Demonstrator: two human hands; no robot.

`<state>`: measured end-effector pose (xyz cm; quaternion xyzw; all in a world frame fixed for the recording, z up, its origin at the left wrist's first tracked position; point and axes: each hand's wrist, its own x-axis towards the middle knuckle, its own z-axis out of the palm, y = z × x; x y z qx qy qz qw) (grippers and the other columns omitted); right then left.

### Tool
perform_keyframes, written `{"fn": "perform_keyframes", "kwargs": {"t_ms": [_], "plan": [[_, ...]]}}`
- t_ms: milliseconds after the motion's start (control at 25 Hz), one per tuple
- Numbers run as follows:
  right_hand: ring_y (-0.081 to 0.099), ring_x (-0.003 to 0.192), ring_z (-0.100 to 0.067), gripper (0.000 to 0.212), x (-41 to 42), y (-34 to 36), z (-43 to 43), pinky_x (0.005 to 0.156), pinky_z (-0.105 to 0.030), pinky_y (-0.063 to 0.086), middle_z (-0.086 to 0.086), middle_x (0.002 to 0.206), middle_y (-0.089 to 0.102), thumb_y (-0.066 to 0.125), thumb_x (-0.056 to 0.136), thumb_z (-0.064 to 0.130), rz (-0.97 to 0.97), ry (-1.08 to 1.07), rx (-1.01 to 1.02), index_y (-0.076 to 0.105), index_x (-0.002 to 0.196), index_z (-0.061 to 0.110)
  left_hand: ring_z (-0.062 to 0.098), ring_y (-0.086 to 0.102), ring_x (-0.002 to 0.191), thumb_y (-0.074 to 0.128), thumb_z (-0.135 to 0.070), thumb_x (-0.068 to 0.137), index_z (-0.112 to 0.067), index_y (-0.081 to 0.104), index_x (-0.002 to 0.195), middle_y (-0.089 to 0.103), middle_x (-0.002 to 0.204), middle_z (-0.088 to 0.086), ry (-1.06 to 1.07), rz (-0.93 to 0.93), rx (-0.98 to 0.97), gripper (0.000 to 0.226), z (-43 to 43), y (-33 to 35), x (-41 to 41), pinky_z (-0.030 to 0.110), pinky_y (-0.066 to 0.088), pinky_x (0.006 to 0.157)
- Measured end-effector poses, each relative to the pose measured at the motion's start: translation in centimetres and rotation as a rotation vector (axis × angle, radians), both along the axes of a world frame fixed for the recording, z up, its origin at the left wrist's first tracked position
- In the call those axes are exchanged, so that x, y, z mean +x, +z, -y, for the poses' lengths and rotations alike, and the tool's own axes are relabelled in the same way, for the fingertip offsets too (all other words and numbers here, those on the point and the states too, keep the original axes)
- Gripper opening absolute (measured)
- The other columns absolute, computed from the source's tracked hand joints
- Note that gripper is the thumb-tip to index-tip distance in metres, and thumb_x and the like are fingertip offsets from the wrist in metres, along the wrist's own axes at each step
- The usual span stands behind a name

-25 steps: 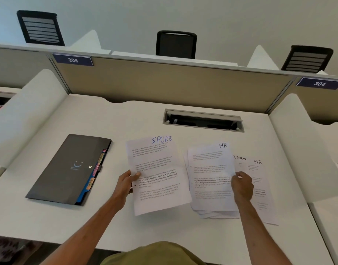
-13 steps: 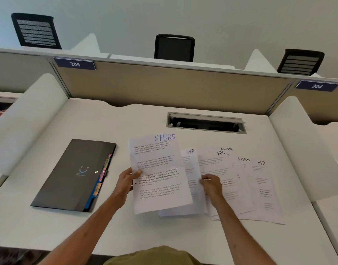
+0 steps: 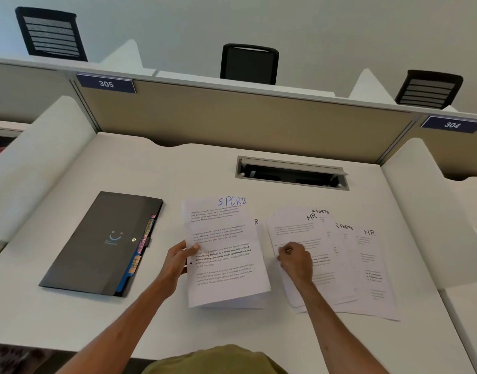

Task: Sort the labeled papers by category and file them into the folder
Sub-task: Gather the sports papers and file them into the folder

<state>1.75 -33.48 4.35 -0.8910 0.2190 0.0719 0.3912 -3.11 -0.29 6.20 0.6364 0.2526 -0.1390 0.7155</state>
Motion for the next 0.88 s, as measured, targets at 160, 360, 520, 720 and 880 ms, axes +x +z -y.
{"fn": "perform_keyframes", "kwargs": {"t_ms": [160, 360, 520, 720, 880], "plan": [[0.057, 0.115, -0.031, 0.041, 0.3, 0.1, 6.7, 0.091, -0.043, 0.047, -0.01, 0.123, 0.065, 0.071, 0.089, 0.024, -0.053, -0.089, -0.393, 0.061, 0.129, 0.018, 0.031, 0.078, 0.104, 0.065, -0.022, 0.104, -0.019, 0.072, 0.125, 0.082, 0.113, 0.002, 0.013, -0.01, 0.001, 0.022, 0.4, -0.6, 0.4, 0.048, 0.062, 0.087], [0.042, 0.131, -0.034, 0.068, -0.3, -0.9, 11.5, 0.105, -0.051, 0.04, -0.015, 0.137, 0.048, 0.078, 0.084, 0.044, -0.314, -0.059, -0.497, 0.049, 0.137, 0.012, 0.031, 0.077, 0.104, 0.066, -0.021, 0.103, -0.019, 0.073, 0.123, 0.082, 0.113, 0.003, -0.001, -0.019, -0.007, 0.021, 2.1, -0.8, 1.1, 0.045, 0.061, 0.086], [0.044, 0.13, -0.035, 0.066, -0.4, -0.9, 12.2, 0.104, -0.051, 0.039, -0.015, 0.134, 0.053, 0.084, 0.081, 0.04, -0.279, -0.11, -0.418, 0.052, 0.133, 0.013, 0.029, 0.078, 0.103, 0.067, -0.022, 0.103, -0.018, 0.073, 0.124, 0.082, 0.113, 0.003, -0.011, -0.023, -0.012, 0.022, 2.9, -0.8, 1.2, 0.041, 0.06, 0.082], [0.054, 0.115, -0.035, 0.02, -0.6, -0.3, 12.7, 0.101, -0.049, 0.036, -0.01, 0.112, 0.067, 0.068, 0.09, 0.021, -0.153, -0.285, -0.288, 0.064, 0.11, 0.018, 0.03, 0.078, 0.102, 0.067, -0.022, 0.103, -0.017, 0.073, 0.124, 0.082, 0.112, 0.003, 0.008, -0.028, -0.005, 0.022, 2.6, -1.2, 0.8, 0.042, 0.06, 0.081], [0.064, 0.097, -0.032, 0.016, -0.5, -0.1, 13.6, 0.097, -0.048, 0.042, -0.001, 0.095, 0.073, 0.077, 0.084, 0.017, -0.042, -0.377, -0.016, 0.066, 0.094, 0.022, 0.032, 0.077, 0.104, 0.067, -0.021, 0.103, -0.016, 0.073, 0.123, 0.082, 0.111, 0.004, 0.016, -0.046, -0.006, 0.021, 2.1, -1.4, 0.8, 0.045, 0.061, 0.085]]}}
